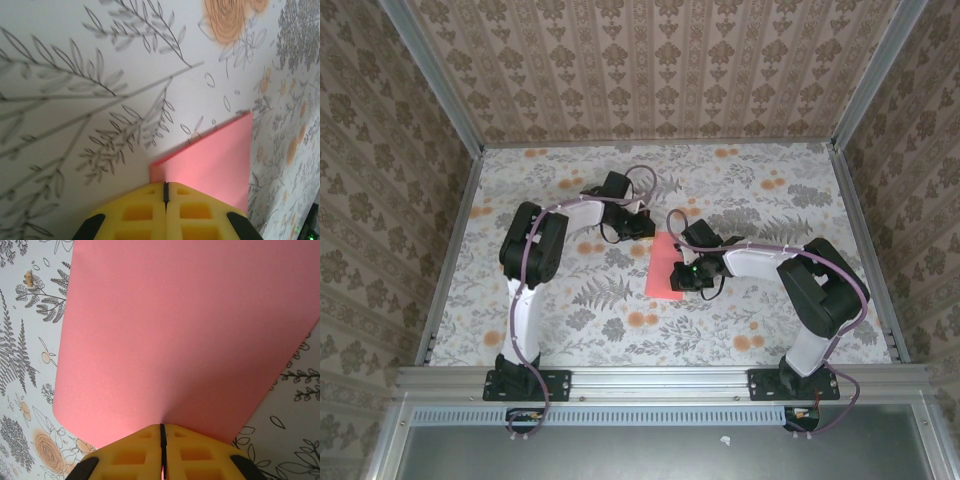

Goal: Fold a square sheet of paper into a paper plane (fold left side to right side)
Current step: First fold the square sheet of paper in half at the center of the table.

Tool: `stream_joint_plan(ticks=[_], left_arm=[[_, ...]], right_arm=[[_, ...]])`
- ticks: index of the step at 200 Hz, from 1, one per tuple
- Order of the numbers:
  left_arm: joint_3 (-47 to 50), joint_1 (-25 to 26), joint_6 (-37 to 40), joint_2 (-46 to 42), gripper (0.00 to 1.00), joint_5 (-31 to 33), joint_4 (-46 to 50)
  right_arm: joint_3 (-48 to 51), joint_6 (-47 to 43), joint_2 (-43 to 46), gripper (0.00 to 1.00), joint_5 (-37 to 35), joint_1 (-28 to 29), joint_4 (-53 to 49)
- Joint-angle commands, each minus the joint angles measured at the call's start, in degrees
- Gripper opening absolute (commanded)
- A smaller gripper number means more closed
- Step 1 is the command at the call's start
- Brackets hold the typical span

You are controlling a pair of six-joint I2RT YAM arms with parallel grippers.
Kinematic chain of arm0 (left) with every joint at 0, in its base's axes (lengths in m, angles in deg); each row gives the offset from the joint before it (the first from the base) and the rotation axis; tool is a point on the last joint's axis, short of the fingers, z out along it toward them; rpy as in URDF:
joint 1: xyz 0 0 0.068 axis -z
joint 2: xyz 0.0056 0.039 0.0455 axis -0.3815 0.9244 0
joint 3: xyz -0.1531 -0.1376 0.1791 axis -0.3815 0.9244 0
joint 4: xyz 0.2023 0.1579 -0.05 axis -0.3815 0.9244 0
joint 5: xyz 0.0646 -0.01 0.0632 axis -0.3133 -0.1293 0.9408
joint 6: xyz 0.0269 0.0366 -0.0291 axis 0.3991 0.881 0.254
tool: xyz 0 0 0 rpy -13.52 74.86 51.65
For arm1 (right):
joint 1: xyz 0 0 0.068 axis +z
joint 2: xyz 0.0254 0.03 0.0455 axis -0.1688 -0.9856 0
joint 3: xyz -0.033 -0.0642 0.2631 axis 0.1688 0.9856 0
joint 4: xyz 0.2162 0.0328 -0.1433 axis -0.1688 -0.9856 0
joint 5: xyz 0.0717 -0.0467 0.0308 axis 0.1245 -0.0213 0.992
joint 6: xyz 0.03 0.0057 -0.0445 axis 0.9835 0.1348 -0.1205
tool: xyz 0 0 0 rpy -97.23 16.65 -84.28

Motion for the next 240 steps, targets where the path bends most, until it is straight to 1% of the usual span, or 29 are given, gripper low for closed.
stream_joint_plan(ticks=[1, 41, 74, 86, 89, 99, 107, 128, 153, 167, 178, 180, 182, 186, 203, 222, 240], left_arm=[[-2.2, -1.8, 1.1, 2.5, 0.03, 6.7, -1.9], [-3.1, -1.8, 1.1, 3.3, 0.03, 7.3, -1.4], [-2.8, -1.8, 1.4, 2.2, 0.04, 7.7, -1.3], [-1.9, -1.8, 1.4, 0.6, 0.05, 7.8, -1.9], [-1.6, -3.2, 1.5, 0.0, 0.06, 7.9, -2.1], [-0.2, -3.7, 1.6, -2.0, 0.08, 8.3, -2.5], [1.2, -3.9, 1.8, -4.3, 0.11, 8.8, -2.8], [6.6, -4.5, 2.0, -11.1, 0.13, 10.7, -3.1], [14.1, -4.3, 1.6, -18.6, 0.13, 10.7, -3.4], [17.3, -3.3, 0.7, -21.6, 0.13, 9.2, -3.7], [19.7, -2.5, -0.2, -23.1, 0.13, 7.9, -3.7], [20.0, -2.6, -0.4, -23.2, 0.13, 7.8, -3.7], [20.3, -1.1, -0.5, -23.4, 0.13, 7.5, -3.7], [20.8, -0.1, -0.8, -23.6, 0.13, 7.3, -3.7], [22.6, 3.1, -2.6, -23.9, 0.13, 6.2, -4.3], [24.0, 5.9, -5.1, -23.0, 0.13, 4.9, -6.0], [24.2, 8.1, -5.6, -21.5, 0.13, 6.1, -5.3]], right_arm=[[2.1, -0.9, -2.8, 0.09, -1.8, 0.2, -11.4], [2.1, -0.9, -2.5, 0.09, -1.9, 0.2, -11.4], [1.7, -1.8, -2.3, 0.10, -1.7, -0.1, -11.8], [1.7, -1.7, -2.0, 0.10, -1.0, -0.5, -10.6], [1.7, -1.5, -1.9, 0.10, -0.6, -0.5, -10.1], [1.4, -1.3, -1.4, 0.11, 0.3, -0.6, -8.3], [0.8, -1.3, -1.0, 0.12, 0.9, -0.7, -7.0], [-0.6, -1.0, 0.9, 0.16, 1.4, -1.2, -3.7], [-0.2, -0.5, 5.5, 0.26, 1.1, -2.4, 0.3], [1.0, -0.3, 8.8, 0.33, -0.8, -3.5, 2.1], [2.2, -0.2, 11.4, 0.40, -2.9, -4.4, 3.2], [2.4, -0.1, 11.9, 0.41, -3.1, -4.7, 3.4], [2.6, -0.1, 12.3, 0.42, -3.5, -4.9, 3.5], [3.1, 0.0, 13.0, 0.44, -4.0, -5.3, 3.9], [5.1, 1.4, 16.1, 0.54, -5.3, -7.6, 5.3], [7.4, 3.8, 18.3, 0.64, -4.0, -10.5, 7.7], [8.8, 6.3, 18.8, 0.71, -1.9, -12.5, 8.8]])
